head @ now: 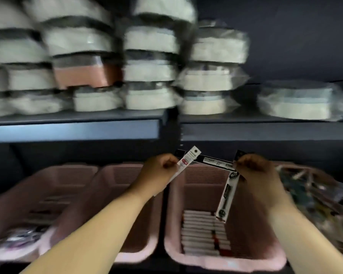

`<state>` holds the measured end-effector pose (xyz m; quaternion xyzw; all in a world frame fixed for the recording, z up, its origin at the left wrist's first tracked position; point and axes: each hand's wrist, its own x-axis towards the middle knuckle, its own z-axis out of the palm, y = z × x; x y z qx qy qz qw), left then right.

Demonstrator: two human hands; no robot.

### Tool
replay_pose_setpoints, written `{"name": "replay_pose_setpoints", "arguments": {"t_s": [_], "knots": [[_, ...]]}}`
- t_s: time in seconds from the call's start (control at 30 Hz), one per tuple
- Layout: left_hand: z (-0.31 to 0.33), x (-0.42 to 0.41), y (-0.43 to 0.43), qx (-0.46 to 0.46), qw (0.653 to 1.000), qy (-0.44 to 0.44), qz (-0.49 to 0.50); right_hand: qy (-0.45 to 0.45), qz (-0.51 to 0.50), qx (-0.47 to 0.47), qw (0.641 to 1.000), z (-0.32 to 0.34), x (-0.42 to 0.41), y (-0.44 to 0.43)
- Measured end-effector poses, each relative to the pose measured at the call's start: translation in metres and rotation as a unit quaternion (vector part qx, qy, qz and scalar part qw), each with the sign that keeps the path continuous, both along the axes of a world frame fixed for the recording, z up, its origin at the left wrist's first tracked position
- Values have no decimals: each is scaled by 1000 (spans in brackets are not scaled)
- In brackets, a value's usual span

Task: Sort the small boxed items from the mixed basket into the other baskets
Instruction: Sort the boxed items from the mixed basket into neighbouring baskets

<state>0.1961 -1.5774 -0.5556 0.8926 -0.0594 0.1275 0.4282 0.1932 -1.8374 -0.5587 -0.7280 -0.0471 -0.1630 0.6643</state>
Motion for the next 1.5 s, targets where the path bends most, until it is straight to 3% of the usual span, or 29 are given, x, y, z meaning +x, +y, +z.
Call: {"name": "replay_pose_setpoints", "arguments": {"t_s": [0.13,0.33,0.47,0.53,0.67,0.73,0.83,0.9,0.97,1.1,1.2,1.3,1.43,1.5], "knots": [[5,-26,100,76,994,5,84,27,61,1,998,1,8,82],[11,-67,235,111,979,0,173,94,140,-33,985,-9,15,182],[5,-81,309,269,937,53,217,101,170,-69,978,-14,13,224],[-3,-81,334,348,906,68,231,101,171,-78,977,-15,13,235],[-19,-68,354,394,880,64,256,103,167,-103,975,-18,16,245],[-28,-60,360,364,892,120,238,101,163,-108,976,-18,19,247],[-39,-55,357,385,879,217,179,98,166,-121,974,-17,23,246],[-41,-50,348,345,892,217,195,100,164,-122,974,-19,27,247],[-34,-43,333,269,929,182,177,108,165,-112,974,-20,29,251],[-13,-38,287,34,975,185,121,139,176,-19,974,-18,27,270],[-14,-39,259,-110,970,186,109,154,195,31,968,-21,22,288],[-16,-37,240,-267,944,143,129,146,200,6,969,-25,16,301],[-18,-37,238,-355,921,125,103,140,176,-25,974,-26,14,312],[-17,-39,238,-351,922,124,104,137,175,-46,974,-27,14,316]]}}
